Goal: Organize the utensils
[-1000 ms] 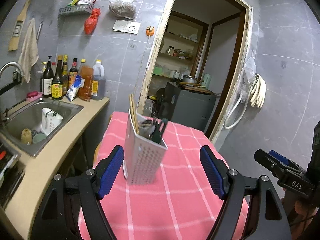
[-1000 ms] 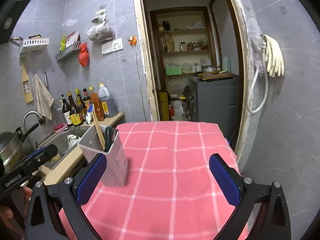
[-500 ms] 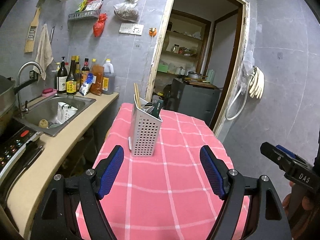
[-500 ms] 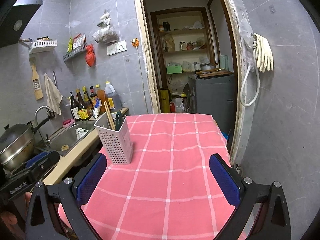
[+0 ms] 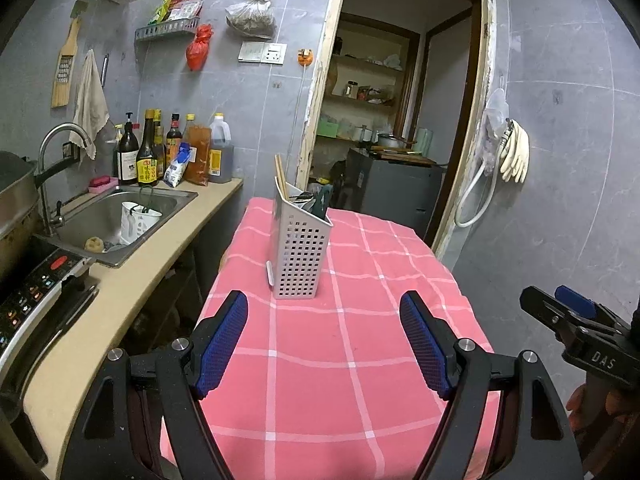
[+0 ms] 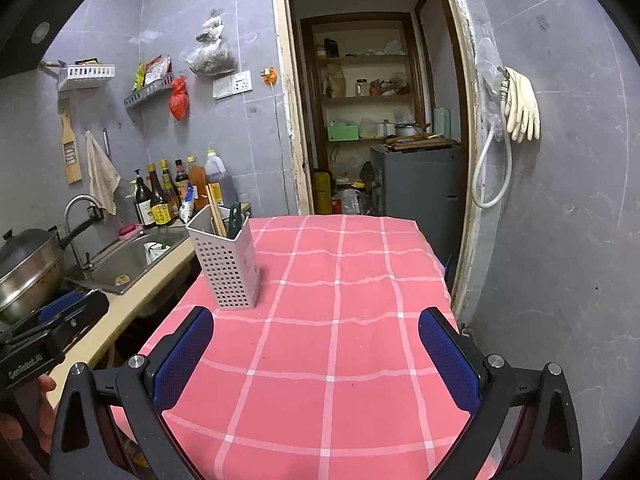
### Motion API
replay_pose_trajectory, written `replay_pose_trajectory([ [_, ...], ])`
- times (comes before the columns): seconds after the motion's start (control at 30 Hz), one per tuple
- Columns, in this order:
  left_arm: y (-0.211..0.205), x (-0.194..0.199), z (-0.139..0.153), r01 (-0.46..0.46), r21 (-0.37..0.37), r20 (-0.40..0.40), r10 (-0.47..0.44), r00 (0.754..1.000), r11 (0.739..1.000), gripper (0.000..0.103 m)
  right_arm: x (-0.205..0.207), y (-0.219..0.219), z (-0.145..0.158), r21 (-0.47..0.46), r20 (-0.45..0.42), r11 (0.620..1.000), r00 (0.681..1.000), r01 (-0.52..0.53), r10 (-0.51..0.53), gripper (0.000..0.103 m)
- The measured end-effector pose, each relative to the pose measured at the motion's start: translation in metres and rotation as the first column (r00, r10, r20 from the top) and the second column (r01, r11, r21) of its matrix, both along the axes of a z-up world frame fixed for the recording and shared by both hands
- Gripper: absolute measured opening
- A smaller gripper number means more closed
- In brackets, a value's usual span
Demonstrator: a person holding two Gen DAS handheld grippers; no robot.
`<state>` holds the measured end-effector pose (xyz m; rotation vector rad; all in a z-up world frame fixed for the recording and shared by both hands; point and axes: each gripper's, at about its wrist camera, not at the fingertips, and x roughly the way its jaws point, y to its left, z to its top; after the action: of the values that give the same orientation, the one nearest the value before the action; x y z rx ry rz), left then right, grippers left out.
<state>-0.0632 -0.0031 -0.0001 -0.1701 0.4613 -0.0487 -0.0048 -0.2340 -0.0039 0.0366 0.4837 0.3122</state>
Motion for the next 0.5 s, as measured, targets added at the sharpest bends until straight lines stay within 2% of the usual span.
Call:
replay_pose_trajectory([
  [0.5, 0.013, 0.013, -0.004, 0.022, -0.004, -0.010, -0.022, 1.000, 1.000, 0.073, 0.011, 0.009, -0.006, 0.004, -0.019, 0.999, 0.999, 0.033, -0.033, 0.103],
])
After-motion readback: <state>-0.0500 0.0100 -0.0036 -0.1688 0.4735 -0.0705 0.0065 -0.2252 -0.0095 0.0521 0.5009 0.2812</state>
